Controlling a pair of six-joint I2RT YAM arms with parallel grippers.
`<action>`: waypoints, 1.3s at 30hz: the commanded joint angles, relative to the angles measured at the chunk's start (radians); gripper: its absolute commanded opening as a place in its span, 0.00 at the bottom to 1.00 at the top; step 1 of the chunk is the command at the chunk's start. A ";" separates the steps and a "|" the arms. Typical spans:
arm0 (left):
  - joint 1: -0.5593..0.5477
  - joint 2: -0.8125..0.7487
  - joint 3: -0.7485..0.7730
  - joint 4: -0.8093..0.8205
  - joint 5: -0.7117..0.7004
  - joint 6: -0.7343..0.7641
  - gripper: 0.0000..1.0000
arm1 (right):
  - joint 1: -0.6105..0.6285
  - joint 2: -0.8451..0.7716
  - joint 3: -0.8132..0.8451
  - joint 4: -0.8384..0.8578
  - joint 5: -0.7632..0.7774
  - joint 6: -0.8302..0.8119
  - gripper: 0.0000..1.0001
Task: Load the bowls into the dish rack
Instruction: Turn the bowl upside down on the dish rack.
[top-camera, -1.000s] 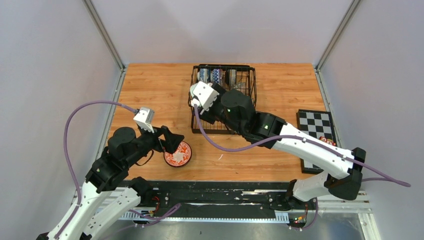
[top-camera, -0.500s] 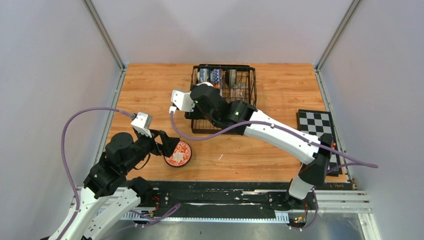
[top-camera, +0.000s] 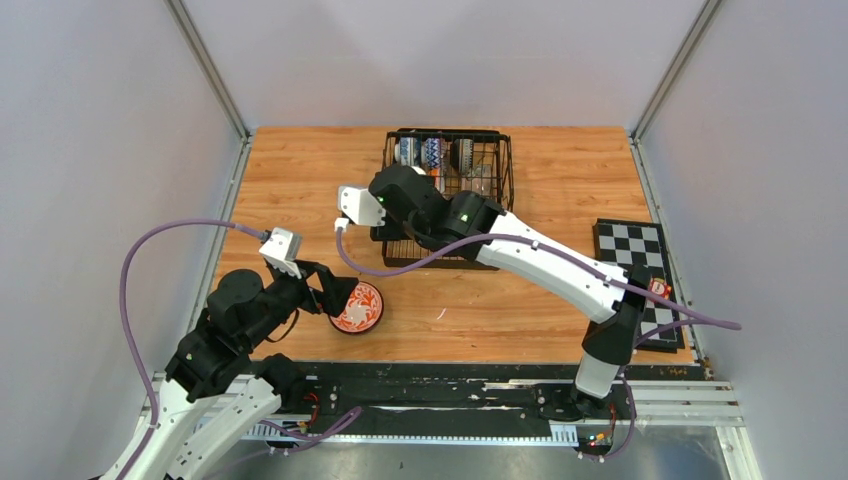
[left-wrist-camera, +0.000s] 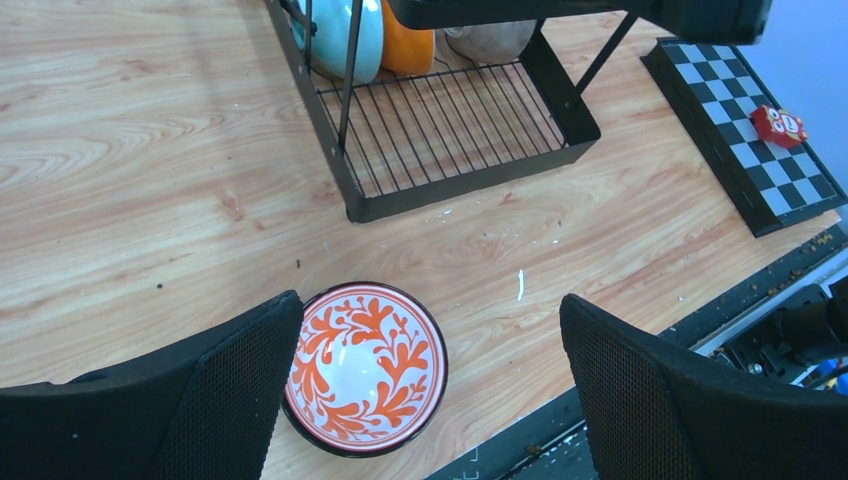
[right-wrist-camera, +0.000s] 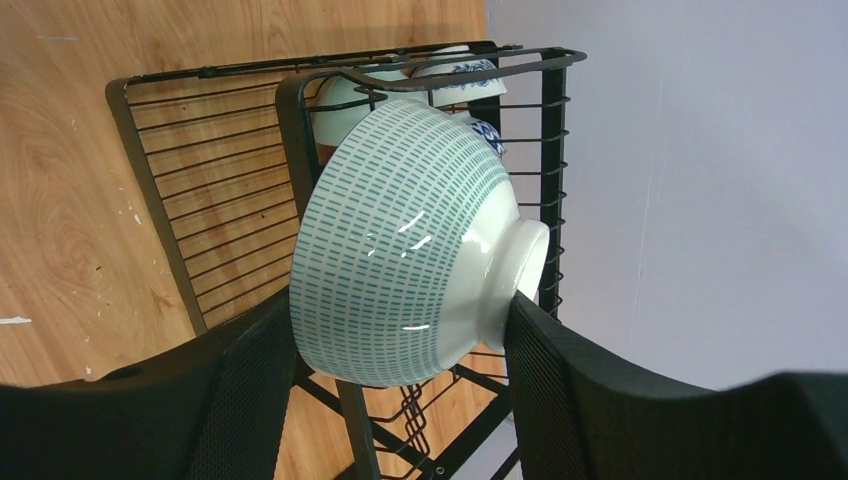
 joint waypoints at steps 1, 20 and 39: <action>-0.004 -0.013 -0.013 0.005 0.003 0.016 1.00 | -0.013 0.041 0.043 -0.074 0.042 -0.036 0.03; -0.004 -0.022 -0.015 0.005 -0.002 0.016 1.00 | -0.021 0.096 0.050 -0.098 0.038 -0.056 0.10; -0.004 -0.025 -0.015 0.003 -0.017 0.015 1.00 | -0.003 0.076 0.031 -0.099 0.051 -0.043 0.81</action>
